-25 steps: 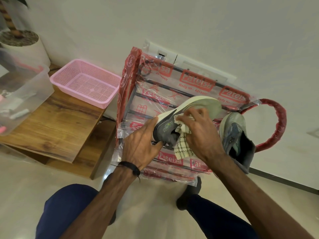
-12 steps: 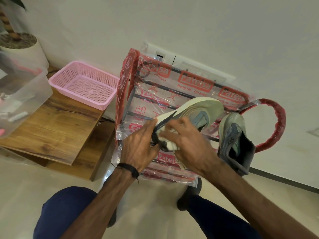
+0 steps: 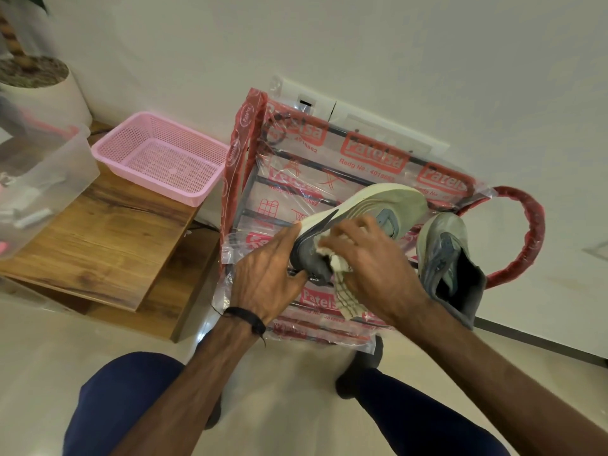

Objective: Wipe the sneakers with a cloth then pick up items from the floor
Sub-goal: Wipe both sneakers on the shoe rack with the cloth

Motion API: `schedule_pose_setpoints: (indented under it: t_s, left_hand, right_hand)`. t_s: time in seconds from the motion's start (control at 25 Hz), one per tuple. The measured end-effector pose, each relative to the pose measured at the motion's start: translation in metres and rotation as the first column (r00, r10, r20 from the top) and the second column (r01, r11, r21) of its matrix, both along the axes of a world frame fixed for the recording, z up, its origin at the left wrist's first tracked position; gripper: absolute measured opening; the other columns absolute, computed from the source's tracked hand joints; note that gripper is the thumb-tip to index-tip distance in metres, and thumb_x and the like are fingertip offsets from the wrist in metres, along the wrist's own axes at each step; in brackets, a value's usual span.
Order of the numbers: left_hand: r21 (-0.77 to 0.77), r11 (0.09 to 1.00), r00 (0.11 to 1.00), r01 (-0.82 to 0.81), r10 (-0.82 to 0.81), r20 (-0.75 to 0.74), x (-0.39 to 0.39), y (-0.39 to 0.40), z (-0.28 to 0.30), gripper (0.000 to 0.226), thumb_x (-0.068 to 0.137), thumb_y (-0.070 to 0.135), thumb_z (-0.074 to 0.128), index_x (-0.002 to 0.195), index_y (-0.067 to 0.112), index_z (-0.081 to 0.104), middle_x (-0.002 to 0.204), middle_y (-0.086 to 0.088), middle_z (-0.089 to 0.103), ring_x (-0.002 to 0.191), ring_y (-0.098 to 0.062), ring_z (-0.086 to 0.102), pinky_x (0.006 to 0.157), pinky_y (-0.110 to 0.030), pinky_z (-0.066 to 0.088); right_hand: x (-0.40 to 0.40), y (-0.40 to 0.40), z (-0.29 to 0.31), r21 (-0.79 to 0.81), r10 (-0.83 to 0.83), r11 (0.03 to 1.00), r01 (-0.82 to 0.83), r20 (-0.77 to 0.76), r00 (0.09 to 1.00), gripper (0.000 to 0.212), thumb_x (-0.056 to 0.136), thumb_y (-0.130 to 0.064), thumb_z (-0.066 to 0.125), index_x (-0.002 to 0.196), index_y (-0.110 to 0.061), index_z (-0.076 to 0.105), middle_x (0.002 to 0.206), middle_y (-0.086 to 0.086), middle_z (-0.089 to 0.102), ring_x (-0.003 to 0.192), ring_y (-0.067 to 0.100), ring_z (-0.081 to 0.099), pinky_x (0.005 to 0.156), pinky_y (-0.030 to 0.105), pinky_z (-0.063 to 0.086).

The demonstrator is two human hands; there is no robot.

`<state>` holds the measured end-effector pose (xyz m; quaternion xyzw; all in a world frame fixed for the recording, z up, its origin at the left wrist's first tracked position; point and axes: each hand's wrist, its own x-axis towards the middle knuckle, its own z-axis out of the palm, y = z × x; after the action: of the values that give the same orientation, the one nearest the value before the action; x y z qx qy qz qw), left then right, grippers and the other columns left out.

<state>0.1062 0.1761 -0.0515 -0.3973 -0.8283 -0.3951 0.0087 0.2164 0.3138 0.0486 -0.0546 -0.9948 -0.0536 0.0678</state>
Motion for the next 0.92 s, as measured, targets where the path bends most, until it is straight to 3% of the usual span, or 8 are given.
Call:
schedule_pose_setpoints:
  t_s: [0.16,0.24,0.32,0.4,0.48,0.6,0.8,0.92]
  left_hand:
    - [0.010,1.000,1.000,-0.011,0.011,0.021,0.001,0.001,0.002,0.082,0.078,0.039,0.083,0.147,0.015,0.046,0.130,-0.008,0.067,0.105,-0.024,0.071,0.088,-0.040,0.059]
    - [0.022,1.000,1.000,0.005,-0.005,0.029,-0.001,-0.001,0.002,0.081,0.079,0.036,0.083,0.147,0.015,0.046,0.129,-0.008,0.068,0.106,-0.025,0.071,0.089,-0.039,0.057]
    - [0.016,1.000,1.000,0.013,-0.013,0.022,0.000,-0.002,0.003,0.081,0.078,0.035,0.082,0.147,0.015,0.046,0.128,-0.008,0.068,0.105,-0.026,0.071,0.088,-0.039,0.057]
    - [0.011,1.000,1.000,0.007,-0.008,0.024,0.000,-0.001,0.003,0.081,0.078,0.036,0.082,0.147,0.015,0.046,0.127,-0.009,0.068,0.104,-0.027,0.071,0.087,-0.041,0.058]
    - [0.014,1.000,0.999,0.012,-0.013,0.037,0.000,0.000,0.002,0.081,0.078,0.036,0.083,0.147,0.014,0.046,0.129,-0.009,0.068,0.105,-0.026,0.071,0.087,-0.040,0.058]
    - [0.011,1.000,1.000,0.003,-0.003,0.028,0.002,0.000,0.002,0.081,0.078,0.035,0.084,0.147,0.013,0.047,0.130,-0.009,0.067,0.105,-0.026,0.071,0.087,-0.039,0.058]
    - [0.004,1.000,1.000,0.012,-0.012,0.016,0.000,-0.001,0.003,0.081,0.079,0.036,0.082,0.147,0.013,0.046,0.131,-0.010,0.066,0.107,-0.027,0.070,0.087,-0.039,0.057]
    - [0.009,1.000,1.000,-0.003,0.002,0.023,0.002,0.000,0.003,0.082,0.078,0.035,0.084,0.147,0.012,0.047,0.132,-0.010,0.066,0.106,-0.027,0.071,0.087,-0.039,0.057]
  right_hand:
    - [-0.013,0.023,0.000,-0.155,-0.356,0.926,0.344,-0.059,0.932,0.050,0.079,0.003,0.064,0.126,-0.015,0.067,0.118,0.004,0.061,0.108,0.026,0.046,0.090,0.038,0.047]
    - [-0.013,0.010,-0.001,-0.192,-0.277,0.945,0.265,-0.037,0.960,0.048,0.081,0.002,0.064,0.125,-0.015,0.068,0.116,0.003,0.062,0.106,0.023,0.045,0.088,0.033,0.043]
    - [-0.006,-0.008,0.004,-0.240,-0.073,0.968,0.074,0.013,0.997,0.040,0.084,-0.005,0.066,0.122,-0.017,0.069,0.115,0.000,0.062,0.105,0.020,0.046,0.084,0.029,0.041]
    - [-0.005,-0.010,0.007,-0.183,0.034,0.983,-0.024,0.052,0.998,0.037,0.084,-0.013,0.070,0.120,-0.019,0.070,0.117,0.000,0.063,0.105,0.021,0.048,0.083,0.033,0.045]
    - [-0.012,0.007,0.006,-0.127,-0.112,0.986,0.111,-0.004,0.994,0.041,0.083,-0.010,0.070,0.123,-0.018,0.069,0.120,0.003,0.062,0.109,0.024,0.047,0.087,0.036,0.045]
    - [-0.016,0.016,0.004,-0.183,-0.342,0.926,0.330,-0.039,0.939,0.050,0.082,0.001,0.062,0.129,-0.016,0.066,0.123,0.004,0.060,0.110,0.024,0.043,0.090,0.032,0.039]
    - [-0.004,-0.003,0.002,-0.203,0.034,0.979,-0.020,0.063,0.997,0.042,0.082,-0.007,0.072,0.121,-0.022,0.070,0.116,-0.002,0.062,0.105,0.020,0.049,0.082,0.035,0.046]
    - [-0.010,0.015,-0.001,-0.211,-0.189,0.961,0.182,-0.017,0.982,0.049,0.079,0.001,0.067,0.122,-0.022,0.070,0.117,-0.001,0.061,0.108,0.022,0.048,0.085,0.039,0.046]
